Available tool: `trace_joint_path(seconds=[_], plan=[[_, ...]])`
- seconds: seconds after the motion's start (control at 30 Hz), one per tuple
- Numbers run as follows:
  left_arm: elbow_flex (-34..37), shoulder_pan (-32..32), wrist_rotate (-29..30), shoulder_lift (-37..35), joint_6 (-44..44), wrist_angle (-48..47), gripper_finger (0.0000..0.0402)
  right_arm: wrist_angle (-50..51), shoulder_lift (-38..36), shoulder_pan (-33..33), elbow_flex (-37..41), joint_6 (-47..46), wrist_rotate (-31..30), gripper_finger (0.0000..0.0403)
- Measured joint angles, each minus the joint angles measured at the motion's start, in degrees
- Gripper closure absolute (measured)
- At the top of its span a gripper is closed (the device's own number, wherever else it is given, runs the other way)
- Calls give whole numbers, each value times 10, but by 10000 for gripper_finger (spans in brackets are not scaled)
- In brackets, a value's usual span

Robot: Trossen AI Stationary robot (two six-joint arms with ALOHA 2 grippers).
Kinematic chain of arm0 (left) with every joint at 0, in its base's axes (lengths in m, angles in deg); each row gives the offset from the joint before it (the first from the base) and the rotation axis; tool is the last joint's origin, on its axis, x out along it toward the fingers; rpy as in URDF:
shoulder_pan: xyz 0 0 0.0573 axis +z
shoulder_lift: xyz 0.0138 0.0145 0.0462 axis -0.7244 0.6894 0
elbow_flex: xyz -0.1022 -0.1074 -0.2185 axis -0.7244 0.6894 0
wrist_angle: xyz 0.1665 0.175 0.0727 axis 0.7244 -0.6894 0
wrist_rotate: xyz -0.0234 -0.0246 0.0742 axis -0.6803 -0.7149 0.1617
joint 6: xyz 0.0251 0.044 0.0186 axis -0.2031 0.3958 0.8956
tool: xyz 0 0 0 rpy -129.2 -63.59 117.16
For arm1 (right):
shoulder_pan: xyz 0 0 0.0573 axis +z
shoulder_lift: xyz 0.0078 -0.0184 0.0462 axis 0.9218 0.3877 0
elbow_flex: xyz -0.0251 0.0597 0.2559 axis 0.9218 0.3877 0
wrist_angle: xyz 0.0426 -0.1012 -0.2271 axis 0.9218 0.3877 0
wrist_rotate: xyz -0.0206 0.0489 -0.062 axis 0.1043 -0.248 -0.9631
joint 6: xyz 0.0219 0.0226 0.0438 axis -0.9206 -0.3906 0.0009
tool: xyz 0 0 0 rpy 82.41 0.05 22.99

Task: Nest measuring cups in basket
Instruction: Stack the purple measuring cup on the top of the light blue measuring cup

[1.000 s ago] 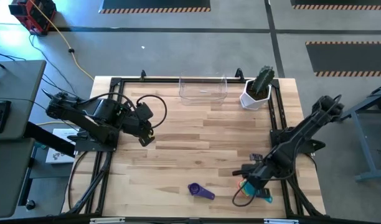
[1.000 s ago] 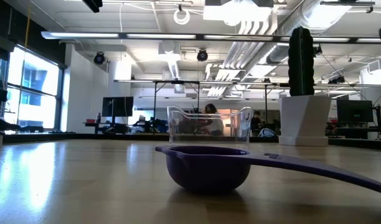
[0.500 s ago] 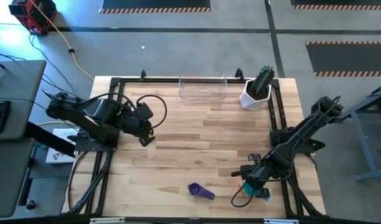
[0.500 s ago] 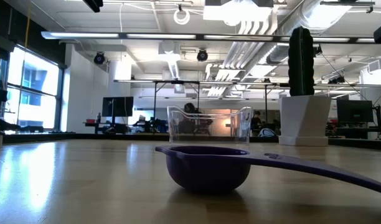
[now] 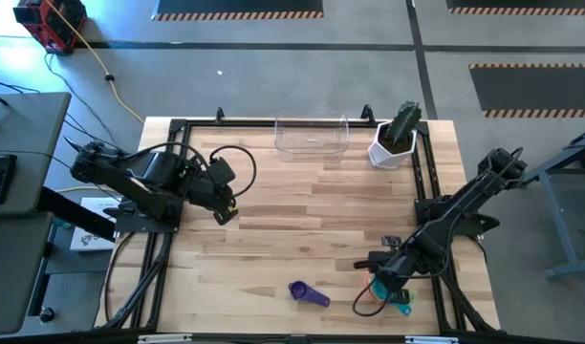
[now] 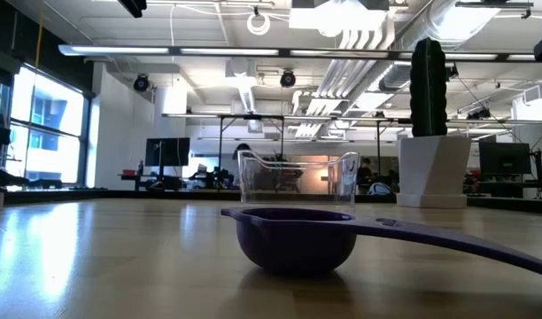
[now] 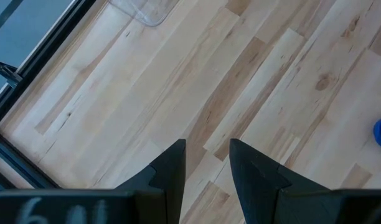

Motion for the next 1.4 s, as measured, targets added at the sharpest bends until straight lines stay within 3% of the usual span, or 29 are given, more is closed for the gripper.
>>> trace_joint_path(seconds=[0.23,0.6,1.1,1.4], plan=[[0,0,0,0,0,0,287,-119,0,12,0,-154,61,339],[0,0,3,0,0,1,287,-167,20,96,0,-348,2,339],[0,0,5,0,0,1,287,-202,97,110,0,-447,27,339],[0,0,5,0,1,1,287,-157,104,110,0,-478,46,339]])
